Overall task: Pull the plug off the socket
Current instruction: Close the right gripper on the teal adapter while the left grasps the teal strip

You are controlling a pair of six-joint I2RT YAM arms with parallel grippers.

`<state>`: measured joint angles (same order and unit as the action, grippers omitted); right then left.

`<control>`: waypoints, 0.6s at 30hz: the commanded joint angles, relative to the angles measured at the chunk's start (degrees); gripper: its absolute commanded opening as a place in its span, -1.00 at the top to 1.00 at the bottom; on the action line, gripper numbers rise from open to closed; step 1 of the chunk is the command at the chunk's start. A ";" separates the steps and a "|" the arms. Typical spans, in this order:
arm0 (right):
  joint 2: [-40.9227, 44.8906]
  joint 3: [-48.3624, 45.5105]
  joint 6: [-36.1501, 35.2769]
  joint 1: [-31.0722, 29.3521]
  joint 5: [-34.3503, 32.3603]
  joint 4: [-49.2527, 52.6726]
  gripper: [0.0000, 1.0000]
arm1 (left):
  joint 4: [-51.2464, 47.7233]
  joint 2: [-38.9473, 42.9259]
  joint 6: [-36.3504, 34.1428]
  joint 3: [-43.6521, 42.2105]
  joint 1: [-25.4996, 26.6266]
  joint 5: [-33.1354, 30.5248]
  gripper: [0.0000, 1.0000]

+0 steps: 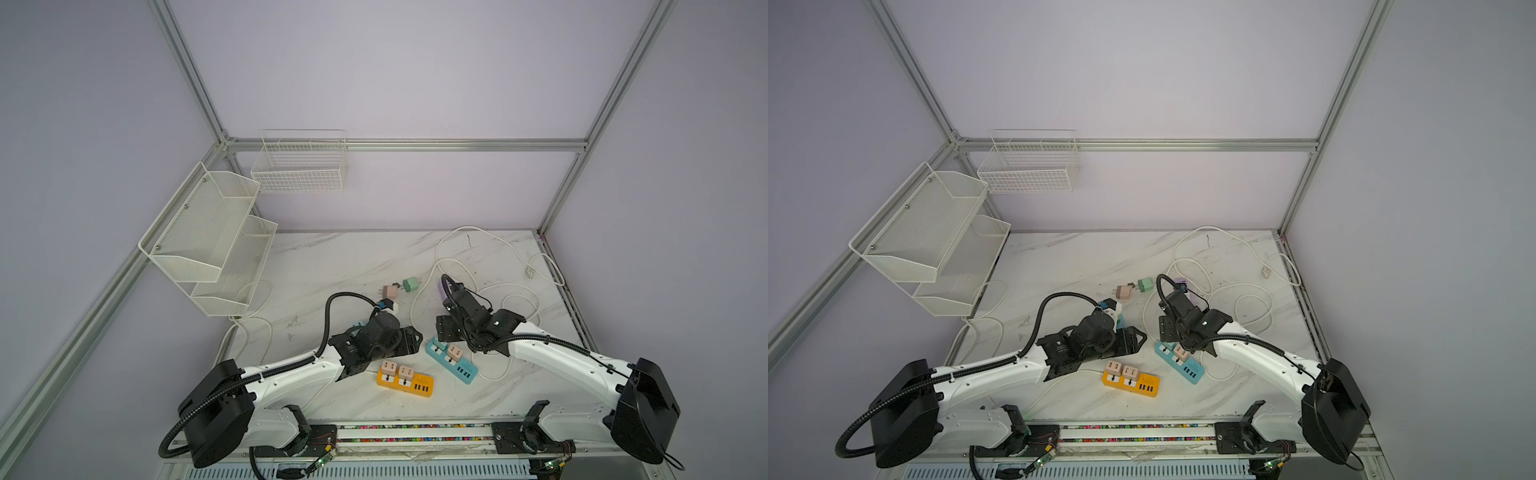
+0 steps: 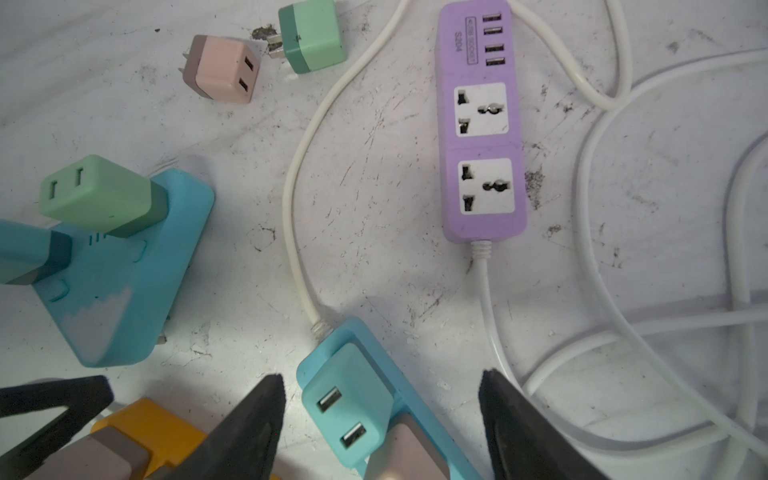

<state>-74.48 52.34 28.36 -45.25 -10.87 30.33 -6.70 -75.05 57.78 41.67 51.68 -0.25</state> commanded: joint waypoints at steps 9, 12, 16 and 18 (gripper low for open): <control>-10.09 4.45 -2.19 -6.00 -0.14 7.18 -0.47 | 2.55 3.45 1.46 1.88 0.08 -5.24 -0.34; -12.87 6.45 -3.22 -6.03 -0.53 8.86 -0.44 | 1.52 3.90 1.11 1.90 0.00 -5.72 -0.34; -14.54 7.53 -2.60 -6.03 -0.90 8.94 -0.32 | 1.61 3.99 0.93 1.70 0.01 -5.37 -0.34; -15.11 7.86 -2.61 -6.07 -1.83 9.11 -0.26 | 1.73 4.05 0.86 1.63 0.04 -5.29 -0.34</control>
<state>-88.64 58.85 25.96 -51.16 -10.98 36.95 -6.50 -71.99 58.19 41.71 51.66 -4.64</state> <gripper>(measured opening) 0.640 0.671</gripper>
